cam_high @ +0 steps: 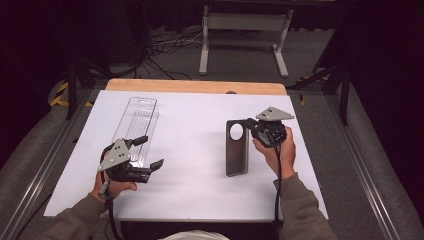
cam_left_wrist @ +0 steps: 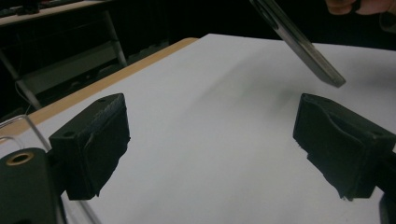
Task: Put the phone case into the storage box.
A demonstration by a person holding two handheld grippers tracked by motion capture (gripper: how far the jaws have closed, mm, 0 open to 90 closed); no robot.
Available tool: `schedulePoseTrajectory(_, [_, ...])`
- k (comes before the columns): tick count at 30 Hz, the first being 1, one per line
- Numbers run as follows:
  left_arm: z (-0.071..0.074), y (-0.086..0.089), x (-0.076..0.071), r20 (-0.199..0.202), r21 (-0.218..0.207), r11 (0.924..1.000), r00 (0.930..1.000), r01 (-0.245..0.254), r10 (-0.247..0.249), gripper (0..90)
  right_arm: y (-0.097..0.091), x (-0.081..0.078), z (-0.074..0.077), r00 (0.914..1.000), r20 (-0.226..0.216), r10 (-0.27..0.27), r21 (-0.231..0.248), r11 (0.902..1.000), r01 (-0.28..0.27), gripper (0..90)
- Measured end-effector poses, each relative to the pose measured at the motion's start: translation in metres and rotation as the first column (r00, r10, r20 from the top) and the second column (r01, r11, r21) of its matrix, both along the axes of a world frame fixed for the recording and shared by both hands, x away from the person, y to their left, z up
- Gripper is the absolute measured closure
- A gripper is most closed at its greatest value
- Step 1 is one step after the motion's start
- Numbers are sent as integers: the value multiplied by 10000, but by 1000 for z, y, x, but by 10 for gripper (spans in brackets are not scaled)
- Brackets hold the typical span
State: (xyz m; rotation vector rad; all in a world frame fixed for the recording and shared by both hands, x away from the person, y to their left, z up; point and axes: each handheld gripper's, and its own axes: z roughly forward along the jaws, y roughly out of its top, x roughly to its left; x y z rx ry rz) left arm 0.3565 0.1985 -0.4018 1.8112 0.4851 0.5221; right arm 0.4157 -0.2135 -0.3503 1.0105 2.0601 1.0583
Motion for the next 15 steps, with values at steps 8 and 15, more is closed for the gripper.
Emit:
schedulePoseTrajectory(8, [10, -22, 7, 13, -234, 9992, 9995, 314, -314, 122, 12, -7, 0, 9990, 398, 186, 4, 9998, -186, 844])
schedulePoseTrajectory(15, [15, -39, 10, 112, -392, 9978, 9985, 532, -528, 128, 25, -12, -4, 9976, 535, 428, -106, 9990, -423, 844])
